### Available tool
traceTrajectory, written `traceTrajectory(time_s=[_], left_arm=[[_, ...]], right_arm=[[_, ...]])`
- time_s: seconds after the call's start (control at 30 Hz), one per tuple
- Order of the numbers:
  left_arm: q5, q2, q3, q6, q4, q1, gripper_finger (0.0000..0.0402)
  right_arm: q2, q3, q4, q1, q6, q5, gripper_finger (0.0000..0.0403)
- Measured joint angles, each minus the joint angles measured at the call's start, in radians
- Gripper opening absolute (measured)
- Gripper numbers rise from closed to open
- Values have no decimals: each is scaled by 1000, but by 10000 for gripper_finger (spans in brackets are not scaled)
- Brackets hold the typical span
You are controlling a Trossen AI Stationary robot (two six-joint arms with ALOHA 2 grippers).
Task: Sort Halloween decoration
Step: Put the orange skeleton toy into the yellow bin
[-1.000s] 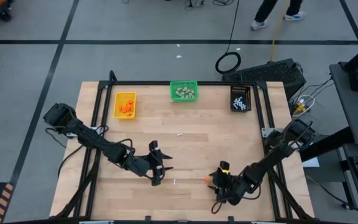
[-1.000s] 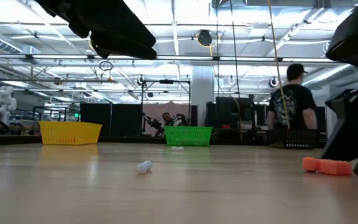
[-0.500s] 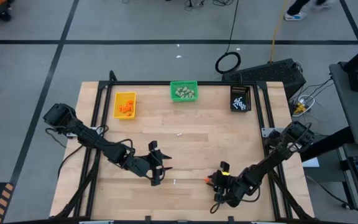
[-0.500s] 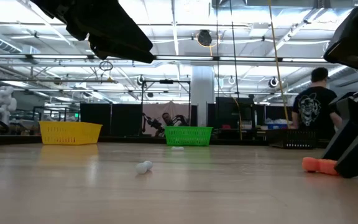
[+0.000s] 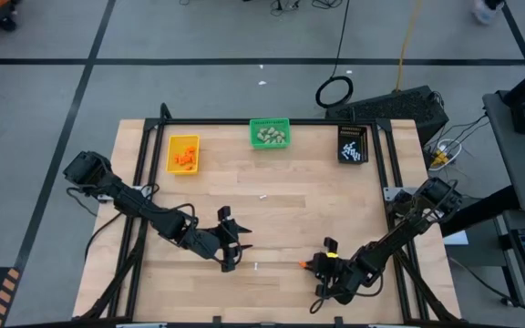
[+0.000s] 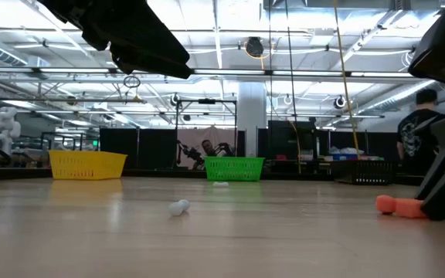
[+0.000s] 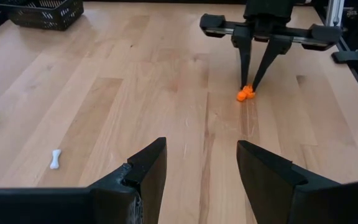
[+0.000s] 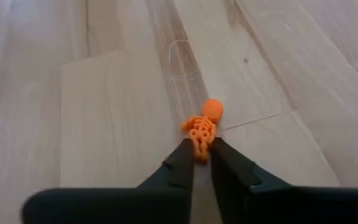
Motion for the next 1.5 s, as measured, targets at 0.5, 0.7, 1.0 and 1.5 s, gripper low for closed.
traceTrajectory(time_s=[0.5, 0.7, 1.0, 1.5], left_arm=[[0, 0, 0, 2, 1, 0, 193], [1, 0, 0, 5, 8, -1, 193], [3, 0, 0, 91, 104, -42, 193], [-70, 0, 0, 134, 166, -148, 193]], right_arm=[[-43, -4, 32, 2, -100, -25, 2], [-134, -3, 36, 1, -249, 48, 2], [-352, -3, 42, 0, -581, 223, 2], [-589, -15, 362, -16, -1127, 114, 2]])
